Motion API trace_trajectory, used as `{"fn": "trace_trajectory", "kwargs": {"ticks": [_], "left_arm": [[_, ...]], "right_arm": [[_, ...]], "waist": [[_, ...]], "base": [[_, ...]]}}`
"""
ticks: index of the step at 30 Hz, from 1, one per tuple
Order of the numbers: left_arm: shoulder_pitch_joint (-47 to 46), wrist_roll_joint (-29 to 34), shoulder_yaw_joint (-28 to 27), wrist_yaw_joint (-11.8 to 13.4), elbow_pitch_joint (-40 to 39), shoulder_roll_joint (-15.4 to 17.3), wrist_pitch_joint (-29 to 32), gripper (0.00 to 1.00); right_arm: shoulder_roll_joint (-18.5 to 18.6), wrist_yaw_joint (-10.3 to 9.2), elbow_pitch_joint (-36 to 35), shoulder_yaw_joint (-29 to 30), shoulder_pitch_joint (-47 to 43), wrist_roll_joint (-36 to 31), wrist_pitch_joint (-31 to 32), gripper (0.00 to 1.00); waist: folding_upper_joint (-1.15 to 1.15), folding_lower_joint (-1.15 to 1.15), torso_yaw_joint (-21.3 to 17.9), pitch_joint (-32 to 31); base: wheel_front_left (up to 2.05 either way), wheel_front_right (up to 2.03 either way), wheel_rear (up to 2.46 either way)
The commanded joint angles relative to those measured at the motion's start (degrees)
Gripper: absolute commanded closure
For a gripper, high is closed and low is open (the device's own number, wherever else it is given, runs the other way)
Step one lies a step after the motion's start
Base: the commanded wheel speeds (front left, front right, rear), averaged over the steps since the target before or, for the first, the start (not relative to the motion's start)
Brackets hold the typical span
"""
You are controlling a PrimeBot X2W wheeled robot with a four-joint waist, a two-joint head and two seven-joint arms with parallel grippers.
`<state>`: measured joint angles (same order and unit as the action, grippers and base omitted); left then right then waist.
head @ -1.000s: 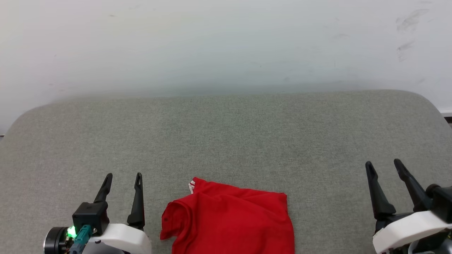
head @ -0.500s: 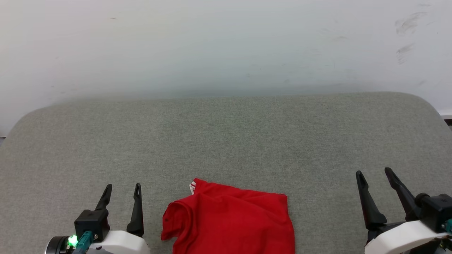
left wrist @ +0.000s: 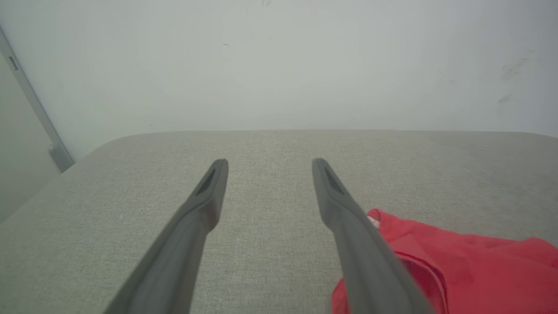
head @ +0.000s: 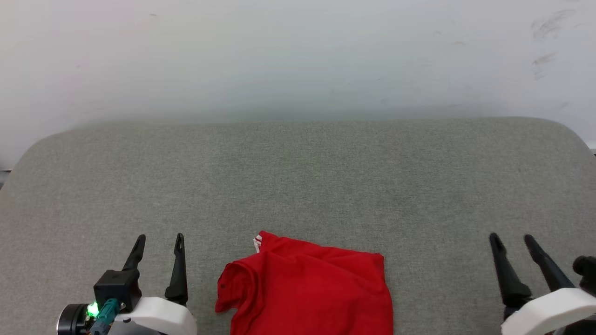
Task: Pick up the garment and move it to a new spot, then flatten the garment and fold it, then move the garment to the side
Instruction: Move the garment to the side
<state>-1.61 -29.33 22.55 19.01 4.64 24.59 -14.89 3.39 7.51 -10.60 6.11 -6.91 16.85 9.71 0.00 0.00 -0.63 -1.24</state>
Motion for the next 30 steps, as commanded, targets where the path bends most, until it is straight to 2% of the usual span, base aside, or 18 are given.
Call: {"fn": "trace_trajectory", "kwargs": {"ticks": [1,7,11,16,22,30], "left_arm": [[-0.9,0.5,-0.1,-0.2,-0.3,-0.2,-0.3,0.0],[-2.9,0.9,-0.2,-0.9,-1.2,-0.7,-0.4,0.0],[-3.7,1.1,-0.8,-1.2,-1.4,-1.0,-0.4,0.0],[-4.7,1.6,-1.5,-1.5,-1.9,-1.9,-0.4,0.0],[-5.6,2.5,-1.6,-2.3,-2.2,-3.1,-0.4,0.0],[-6.4,3.7,-3.0,-3.6,-1.6,-5.1,-0.4,0.0]], "right_arm": [[0.0,-0.05,0.6,1.5,-0.4,0.8,0.8,0.0],[1.3,-0.05,5.2,4.5,-0.2,7.8,9.0,0.0],[1.8,-0.04,8.7,1.9,0.0,13.7,16.0,0.0],[3.0,-0.04,12.5,-3.3,1.3,19.3,21.9,0.0],[3.5,-0.04,16.7,-8.6,4.0,25.0,22.9,0.0],[4.7,-0.08,24.5,-14.6,8.3,28.3,23.0,0.0]], "waist": [[0.0,0.0,0.5,0.5],[0.0,0.0,3.2,2.8],[0.0,0.0,4.7,4.1],[0.0,0.0,6.5,5.4],[0.0,0.0,8.4,7.5],[0.0,0.0,9.6,10.3]], "base": [[0.0,0.0,0.0],[0.0,0.0,0.0],[0.0,0.0,0.0],[0.0,0.0,0.0],[0.0,0.0,0.0],[0.0,0.0,0.0]]}}
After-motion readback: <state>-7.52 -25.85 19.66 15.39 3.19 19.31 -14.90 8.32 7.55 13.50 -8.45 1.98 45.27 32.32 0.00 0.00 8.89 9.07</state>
